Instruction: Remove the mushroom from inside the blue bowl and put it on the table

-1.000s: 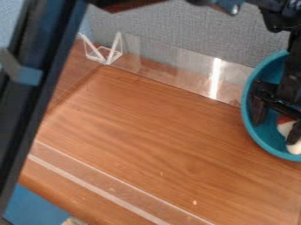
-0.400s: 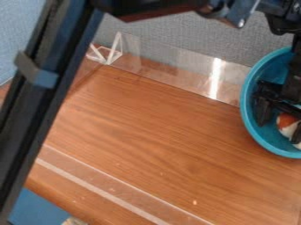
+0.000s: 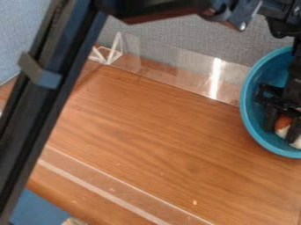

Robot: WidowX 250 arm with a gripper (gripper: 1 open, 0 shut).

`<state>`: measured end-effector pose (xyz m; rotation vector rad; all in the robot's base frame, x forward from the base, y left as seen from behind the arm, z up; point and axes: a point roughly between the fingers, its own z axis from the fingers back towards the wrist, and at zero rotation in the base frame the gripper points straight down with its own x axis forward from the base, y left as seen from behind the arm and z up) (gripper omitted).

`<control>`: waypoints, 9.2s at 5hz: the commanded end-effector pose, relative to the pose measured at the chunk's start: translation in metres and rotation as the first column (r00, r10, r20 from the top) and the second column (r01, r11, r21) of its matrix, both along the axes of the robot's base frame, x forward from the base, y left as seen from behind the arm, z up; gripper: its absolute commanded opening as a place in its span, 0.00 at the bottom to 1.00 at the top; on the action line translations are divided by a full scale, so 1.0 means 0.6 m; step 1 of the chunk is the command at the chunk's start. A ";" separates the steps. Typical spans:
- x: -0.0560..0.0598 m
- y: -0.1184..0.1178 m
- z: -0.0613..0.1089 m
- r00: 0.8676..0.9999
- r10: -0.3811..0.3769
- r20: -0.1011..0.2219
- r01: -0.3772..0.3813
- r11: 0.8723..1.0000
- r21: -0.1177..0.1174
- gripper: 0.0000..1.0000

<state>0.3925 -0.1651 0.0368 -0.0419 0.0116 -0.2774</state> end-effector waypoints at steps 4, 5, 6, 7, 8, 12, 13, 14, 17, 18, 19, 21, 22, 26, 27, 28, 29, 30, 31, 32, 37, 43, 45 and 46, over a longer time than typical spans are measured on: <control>-0.010 0.035 0.041 0.997 0.063 0.041 -0.063 0.998 -0.021 0.00; -0.015 0.042 0.049 0.997 0.069 0.043 -0.069 0.997 -0.023 0.00; -0.020 0.050 0.052 0.996 0.074 0.042 -0.073 0.997 -0.023 0.00; -0.023 0.059 0.054 0.996 0.075 0.037 -0.074 0.997 -0.019 0.00; -0.028 0.072 0.056 0.996 0.081 0.033 -0.080 0.997 -0.015 0.00; -0.038 0.111 0.059 0.996 0.084 0.023 -0.085 0.996 0.004 0.00; -0.040 0.120 0.060 0.996 0.085 0.022 -0.086 0.996 0.009 0.00; -0.042 0.129 0.062 0.996 0.089 0.022 -0.090 0.996 0.011 0.00; -0.049 0.153 0.066 0.993 0.112 0.022 -0.112 0.994 0.013 0.00; -0.050 0.160 0.067 0.993 0.116 0.021 -0.116 0.993 0.017 0.00; -0.050 0.164 0.068 0.993 0.120 0.019 -0.120 0.993 0.022 0.00; -0.054 0.172 0.078 0.993 0.118 0.021 -0.119 0.993 0.025 0.00; -0.057 0.174 0.089 0.993 0.114 0.027 -0.114 0.993 0.022 0.00; -0.081 0.187 0.129 0.995 0.079 0.053 -0.080 0.997 0.018 0.00; -0.087 0.189 0.134 0.996 0.066 0.057 -0.067 0.998 0.016 0.00; -0.093 0.192 0.140 0.997 0.054 0.061 -0.055 0.998 0.014 0.00; -0.099 0.194 0.146 0.997 0.043 0.066 -0.043 0.999 0.013 0.00; -0.104 0.195 0.150 0.997 0.034 0.069 -0.035 0.999 0.011 0.00; -0.110 0.197 0.154 0.997 0.026 0.072 -0.027 1.000 0.009 0.00; -0.114 0.199 0.158 0.997 0.017 0.074 -0.017 1.000 0.007 0.00; -0.134 0.202 0.173 0.996 -0.031 0.087 0.031 1.000 0.003 0.00; -0.133 0.234 0.203 0.992 -0.053 0.119 0.053 0.999 0.003 0.00; -0.126 0.251 0.209 0.990 -0.061 0.126 0.061 0.998 0.010 0.00; -0.124 0.266 0.216 0.990 -0.056 0.131 0.055 0.998 0.015 0.00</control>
